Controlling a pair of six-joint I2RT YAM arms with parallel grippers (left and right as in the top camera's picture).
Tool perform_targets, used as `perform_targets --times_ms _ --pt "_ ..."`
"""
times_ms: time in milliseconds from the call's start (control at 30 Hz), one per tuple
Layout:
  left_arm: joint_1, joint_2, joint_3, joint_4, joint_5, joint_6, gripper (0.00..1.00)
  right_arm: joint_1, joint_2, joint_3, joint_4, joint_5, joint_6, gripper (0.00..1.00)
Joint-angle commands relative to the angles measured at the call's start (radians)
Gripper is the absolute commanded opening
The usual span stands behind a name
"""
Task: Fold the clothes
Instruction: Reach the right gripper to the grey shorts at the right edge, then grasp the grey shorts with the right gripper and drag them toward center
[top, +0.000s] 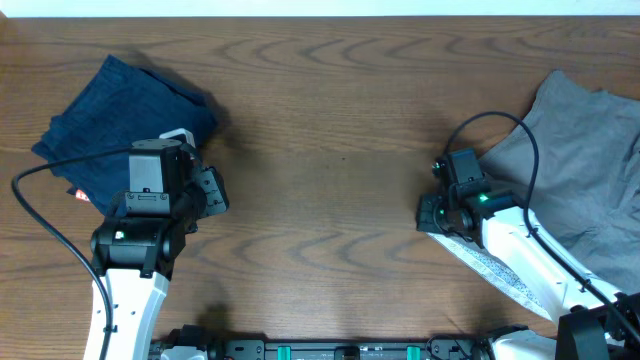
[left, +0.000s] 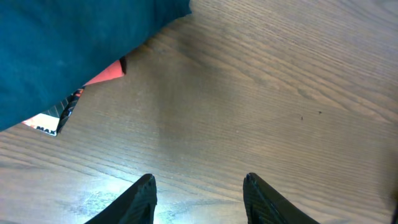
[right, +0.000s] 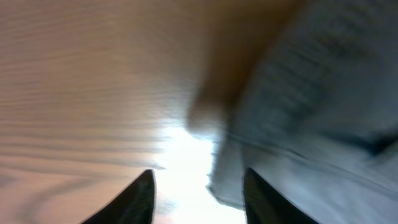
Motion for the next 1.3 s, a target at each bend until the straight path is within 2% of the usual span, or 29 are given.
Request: perform_targets --times_ms 0,167,333,400,467,500,667,867,1000,1267 --pt "0.006 0.005 0.015 -0.003 0.019 -0.002 0.48 0.001 -0.006 -0.011 -0.015 0.083 -0.004 0.48" --pt "0.006 0.005 0.015 -0.003 0.019 -0.002 0.48 0.005 0.013 -0.079 0.031 0.209 0.077 0.52" --pt "0.006 0.005 0.015 -0.003 0.019 -0.002 0.48 0.006 0.037 -0.148 0.158 0.207 0.077 0.52" --pt "0.006 0.005 0.015 -0.003 0.019 -0.002 0.48 0.006 0.048 -0.163 0.170 0.207 0.077 0.40" --pt "0.006 0.005 0.015 -0.003 0.019 -0.002 0.48 0.005 0.055 -0.166 0.170 0.208 0.083 0.05" --pt "0.006 0.005 0.015 -0.003 0.019 -0.002 0.48 0.005 0.055 -0.166 0.176 0.211 0.085 0.01" --pt "0.006 0.005 0.015 -0.003 0.019 -0.002 0.48 -0.027 0.055 -0.114 0.247 0.256 0.077 0.01" --pt "0.006 0.005 0.015 -0.003 0.019 -0.002 0.48 -0.131 0.055 0.060 0.282 0.257 -0.033 0.01" --pt "0.006 0.005 0.015 -0.003 0.019 -0.002 0.48 -0.183 0.055 0.116 0.294 0.255 -0.071 0.01" --pt "0.006 0.005 0.015 0.001 0.019 -0.002 0.48 -0.135 0.067 0.121 0.276 0.011 -0.050 0.01"
